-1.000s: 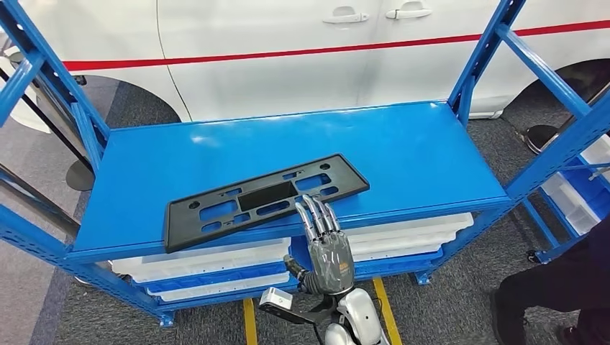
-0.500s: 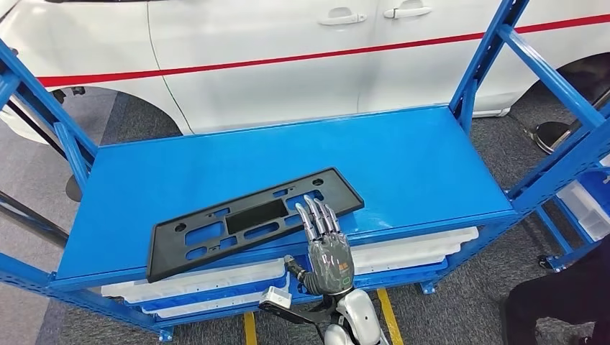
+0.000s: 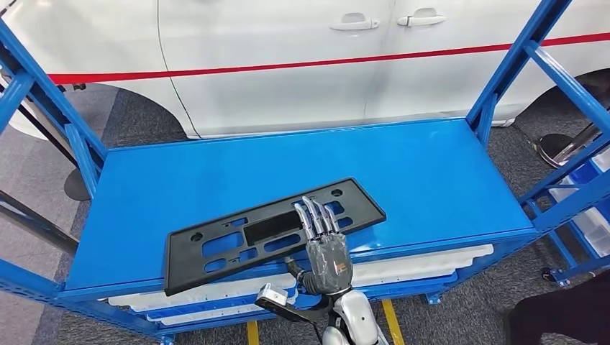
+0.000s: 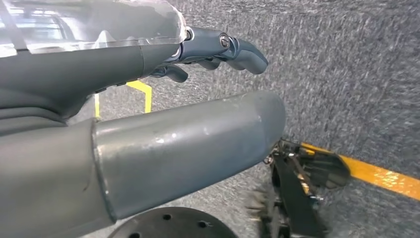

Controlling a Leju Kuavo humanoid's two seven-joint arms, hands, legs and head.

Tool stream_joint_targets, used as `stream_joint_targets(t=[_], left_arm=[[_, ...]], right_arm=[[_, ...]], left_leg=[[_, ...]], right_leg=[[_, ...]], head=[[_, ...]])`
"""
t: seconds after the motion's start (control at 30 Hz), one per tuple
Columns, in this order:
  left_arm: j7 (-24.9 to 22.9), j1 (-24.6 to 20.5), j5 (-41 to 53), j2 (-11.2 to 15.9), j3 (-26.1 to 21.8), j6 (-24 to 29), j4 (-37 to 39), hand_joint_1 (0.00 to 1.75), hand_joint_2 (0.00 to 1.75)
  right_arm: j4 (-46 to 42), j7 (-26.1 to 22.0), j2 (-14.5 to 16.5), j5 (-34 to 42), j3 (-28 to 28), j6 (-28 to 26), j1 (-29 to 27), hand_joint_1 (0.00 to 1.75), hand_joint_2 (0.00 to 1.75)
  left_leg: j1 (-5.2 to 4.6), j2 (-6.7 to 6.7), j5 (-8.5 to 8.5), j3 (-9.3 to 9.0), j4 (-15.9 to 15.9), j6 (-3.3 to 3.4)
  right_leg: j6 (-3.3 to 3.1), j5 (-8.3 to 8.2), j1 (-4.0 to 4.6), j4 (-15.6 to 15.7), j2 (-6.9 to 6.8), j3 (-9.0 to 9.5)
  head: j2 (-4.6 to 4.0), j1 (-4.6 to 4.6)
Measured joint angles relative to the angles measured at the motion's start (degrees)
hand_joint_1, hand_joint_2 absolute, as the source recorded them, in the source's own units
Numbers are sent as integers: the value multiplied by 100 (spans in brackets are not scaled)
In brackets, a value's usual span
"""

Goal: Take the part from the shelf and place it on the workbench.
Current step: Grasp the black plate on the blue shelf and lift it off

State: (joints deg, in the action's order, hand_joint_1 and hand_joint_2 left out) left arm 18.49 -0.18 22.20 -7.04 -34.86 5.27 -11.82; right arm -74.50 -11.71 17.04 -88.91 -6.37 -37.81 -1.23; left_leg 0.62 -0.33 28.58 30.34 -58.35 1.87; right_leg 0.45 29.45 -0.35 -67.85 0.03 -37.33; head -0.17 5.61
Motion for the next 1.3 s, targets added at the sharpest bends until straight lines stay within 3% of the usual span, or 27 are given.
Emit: stream_joint_targets(t=[0.03, 0.07, 0.13, 0.23, 0.3, 0.37, 0.4, 0.43, 0.47, 0.5, 0.57, 0.6, 0.73, 0.8, 0.87, 0.9, 0.93, 0.97, 1.03, 1.07, 1.13, 1.23, 1.3], left_arm=[[-1, 3, 19, 0, 0, 2, 0, 0, 0], [-2, 5, 29, 0, 0, 3, 0, 0, 0], [-2, -5, 39, 0, 0, 4, 0, 0, 0], [-2, -18, 44, 10, 0, 5, 0, 0, 0], [-2, -19, 49, 20, 0, 5, 0, 0, 0], [-2, -14, 54, 22, 0, 4, 0, 0, 0], [-3, -8, 57, 25, 0, 4, 0, 0, 0], [-3, -1, 60, 29, 0, 4, 0, 0, 0], [-5, 5, 66, 34, 0, 4, 0, 0, 0], [-7, 7, 78, 40, 0, 2, 0, 0, 0], [-9, -4, 101, 51, 1, -4, 0, 0, 0], [-9, -11, 111, 53, 2, -9, 0, 0, 0], [-10, -15, 166, 55, 4, -37, 0, 0, 0], [-14, -17, 202, 57, 7, -49, 0, 0, 0], [-15, -23, 234, 61, 8, -58, 0, 0, 0], [-16, -24, 247, 63, 9, -63, 0, 0, 0], [-17, -25, 262, 66, 9, -72, 0, 0, 0], [-19, -25, 277, 67, 9, -83, 0, 0, 0], [-21, -25, 307, 68, 9, -102, 0, 0, 0], [-22, -28, 320, 68, 9, -107, 0, 0, 0], [-25, -32, 340, 69, 9, -112, 0, 0, 0], [-28, -40, 355, 79, 9, -123, 0, 0, 0], [-27, -45, 369, 87, 9, -134, 0, 0, 0]], right_arm=[[9, 141, -17, -39, -61, 0, 16, 0, 175], [15, 238, -30, -61, -110, 0, 33, 0, 175], [32, 326, -43, -84, -170, 0, 61, 0, 175], [45, 415, -48, -89, -237, 0, 97, 0, 175], [57, 464, -60, -96, -297, 0, 129, 0, 175], [79, 495, -77, -101, -338, 0, 149, 0, 175], [92, 520, -84, -101, -346, 0, 153, 0, 175], [107, 558, -93, -101, -358, 0, 158, 0, 175], [121, 612, -104, -101, -381, 0, 167, 0, 175], [138, 696, -125, -101, -432, 0, 184, 0, 175], [177, 911, -184, -101, -588, 0, 240, 0, 175], [203, 1036, -220, -102, -687, 1, 277, 0, 175], [339, 1585, -388, -103, -1109, 1, 473, 0, 175], [460, 1846, -515, -103, -1355, 1, 648, 0, 175], [614, 2089, -653, -103, -1613, 2, 807, 0, 175], [690, 2219, -715, -103, -1741, 2, 867, 0, 175], [767, 2369, -775, -103, -1881, 2, 927, 0, 175], [844, 2531, -832, -103, -2026, 2, 994, 0, 175], [991, 2830, -949, -103, -2325, 2, 1149, 0, 175], [1059, 2935, -1000, -103, -2466, 2, 1226, 0, 175], [1172, 3058, -1090, -103, -2716, 2, 1341, 0, 175], [1287, 3119, -1172, -103, -2980, 1, 1473, 0, 175], [1363, 3121, -1196, -103, -3070, 1, 1549, 0, 175]], left_leg=[[-10, -1, 40, -43, -3, -24], [-17, -2, 69, -64, -8, -51], [-26, -2, 89, -55, -9, -105], [-11, 4, 177, -38, -78, -187], [6, 7, 446, 191, -566, -242], [19, 7, 745, 613, -1343, -287], [22, 7, 780, 769, -1593, -299], [22, 7, 687, 817, -1615, -301], [22, 7, 491, 754, -1411, -294], [22, 7, 232, 592, -1012, -275], [0, 6, -81, 278, -276, -219], [-15, 4, -134, 197, -74, -191], [-9, 13, -176, 167, 54, -73], [18, 32, -219, 153, 109, -8], [12, 38, -225, 165, 113, 16], [11, 39, -225, 167, 110, 17], [11, 37, -223, 166, 104, 15], [12, 35, -217, 163, 94, 9], [14, 30, -188, 161, 58, -20], [6, 28, -169, 171, 26, -45], [-6, 25, -154, 195, -4, -108], [12, 27, -107, 203, -37, -210], [26, 28, 127, 349, -391, -260]], right_leg=[[-29, -201, 12, 345, 1, 131], [-58, -294, 27, 606, 2, 239], [-97, -272, 55, 757, 10, 303], [-165, -272, 29, 849, 19, 345], [-218, -274, 3, 895, 5, 386], [-245, -261, 4, 896, -4, 393], [-251, -254, 7, 893, -5, 399], [-251, -247, 9, 892, -3, 410], [-247, -238, 9, 891, 3, 426], [-238, -227, 10, 890, 10, 446], [-203, -210, 27, 880, 24, 461], [-177, -209, 34, 876, 28, 455], [-62, -180, 30, 836, 31, 421], [-8, 85, 19, 434, 25, 245], [34, 433, -5, -282, 23, -86], [48, 510, -18, -546, 22, -211], [58, 480, -31, -632, 21, -254], [63, 341, -44, -495, 18, -190], [49, -39, -61, 222, 8, 156], [33, -155, -53, 553, 5, 305], [-7, -184, -28, 827, 9, 413], [-107, -209, -26, 879, 14, 438], [-176, -229, -46, 921, -1, 471]], head=[[0, -1], [1, 1], [1, -1], [0, -2], [0, -4], [0, -4], [1, -4], [1, -4], [1, -4], [1, -4], [0, -3], [0, -3], [0, -1], [1, 0], [1, 0], [0, 1], [0, 0], [1, 1], [1, -1], [0, -1], [0, -3], [0, -2], [1, -4]])
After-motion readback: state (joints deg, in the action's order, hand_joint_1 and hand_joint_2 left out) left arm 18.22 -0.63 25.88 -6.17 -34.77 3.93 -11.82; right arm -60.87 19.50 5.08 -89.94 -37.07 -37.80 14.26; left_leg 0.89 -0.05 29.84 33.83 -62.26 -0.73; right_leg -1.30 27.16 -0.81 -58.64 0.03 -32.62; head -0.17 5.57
